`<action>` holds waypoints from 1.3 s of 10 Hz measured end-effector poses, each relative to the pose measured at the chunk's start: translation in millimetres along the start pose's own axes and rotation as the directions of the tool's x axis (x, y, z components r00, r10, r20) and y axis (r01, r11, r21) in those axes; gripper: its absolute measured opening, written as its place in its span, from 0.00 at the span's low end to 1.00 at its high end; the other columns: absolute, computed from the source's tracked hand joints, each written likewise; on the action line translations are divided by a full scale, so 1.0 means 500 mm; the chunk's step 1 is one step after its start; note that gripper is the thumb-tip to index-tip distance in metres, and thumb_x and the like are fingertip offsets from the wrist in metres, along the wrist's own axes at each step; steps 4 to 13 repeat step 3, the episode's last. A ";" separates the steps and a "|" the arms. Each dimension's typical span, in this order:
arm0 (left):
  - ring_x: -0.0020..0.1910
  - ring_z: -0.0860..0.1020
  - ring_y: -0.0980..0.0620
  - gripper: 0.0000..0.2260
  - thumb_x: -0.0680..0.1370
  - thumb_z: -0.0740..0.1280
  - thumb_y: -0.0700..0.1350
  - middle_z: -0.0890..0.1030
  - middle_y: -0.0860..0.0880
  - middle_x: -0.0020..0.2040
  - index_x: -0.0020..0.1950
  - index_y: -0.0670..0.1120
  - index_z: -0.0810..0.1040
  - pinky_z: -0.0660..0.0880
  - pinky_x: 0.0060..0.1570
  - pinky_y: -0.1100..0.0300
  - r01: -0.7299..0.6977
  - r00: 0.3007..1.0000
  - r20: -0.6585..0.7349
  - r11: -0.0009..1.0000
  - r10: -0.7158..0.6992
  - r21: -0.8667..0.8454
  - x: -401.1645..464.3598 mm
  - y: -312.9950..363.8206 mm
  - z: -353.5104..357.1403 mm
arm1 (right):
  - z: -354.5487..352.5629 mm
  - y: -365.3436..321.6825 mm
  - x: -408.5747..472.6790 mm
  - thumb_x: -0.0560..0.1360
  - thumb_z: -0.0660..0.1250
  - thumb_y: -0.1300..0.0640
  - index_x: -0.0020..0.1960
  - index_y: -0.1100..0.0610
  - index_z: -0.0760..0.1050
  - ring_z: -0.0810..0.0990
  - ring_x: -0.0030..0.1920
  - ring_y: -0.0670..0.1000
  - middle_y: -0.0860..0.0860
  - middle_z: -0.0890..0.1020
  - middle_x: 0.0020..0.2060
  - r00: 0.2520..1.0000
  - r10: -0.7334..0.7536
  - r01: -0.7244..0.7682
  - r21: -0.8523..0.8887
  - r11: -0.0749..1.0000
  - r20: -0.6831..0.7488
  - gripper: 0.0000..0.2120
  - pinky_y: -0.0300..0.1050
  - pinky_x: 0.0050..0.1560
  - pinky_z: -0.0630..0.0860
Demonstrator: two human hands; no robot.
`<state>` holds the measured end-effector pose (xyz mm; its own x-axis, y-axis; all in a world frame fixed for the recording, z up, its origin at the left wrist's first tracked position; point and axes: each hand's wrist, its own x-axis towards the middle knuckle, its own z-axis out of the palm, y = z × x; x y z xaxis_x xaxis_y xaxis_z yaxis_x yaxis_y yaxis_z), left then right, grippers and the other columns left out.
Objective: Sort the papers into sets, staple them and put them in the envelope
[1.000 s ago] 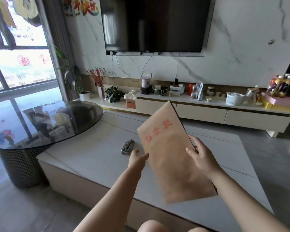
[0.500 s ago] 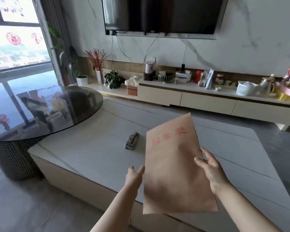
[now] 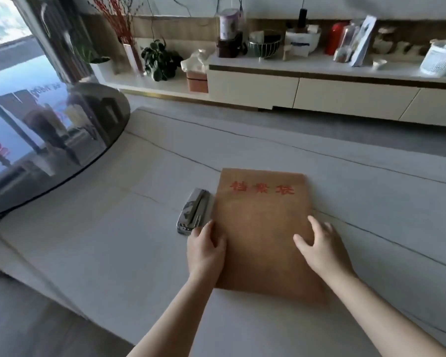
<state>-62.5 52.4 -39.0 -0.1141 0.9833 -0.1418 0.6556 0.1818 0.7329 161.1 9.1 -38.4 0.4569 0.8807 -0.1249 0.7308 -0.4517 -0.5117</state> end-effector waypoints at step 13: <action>0.77 0.47 0.46 0.27 0.80 0.58 0.54 0.46 0.48 0.79 0.77 0.59 0.51 0.54 0.73 0.48 -0.127 0.920 0.373 0.812 -0.118 0.569 0.007 0.032 0.003 | -0.025 -0.030 -0.001 0.76 0.66 0.49 0.71 0.54 0.66 0.68 0.67 0.58 0.55 0.66 0.71 0.962 0.021 0.104 -0.436 0.894 0.272 0.25 0.51 0.60 0.70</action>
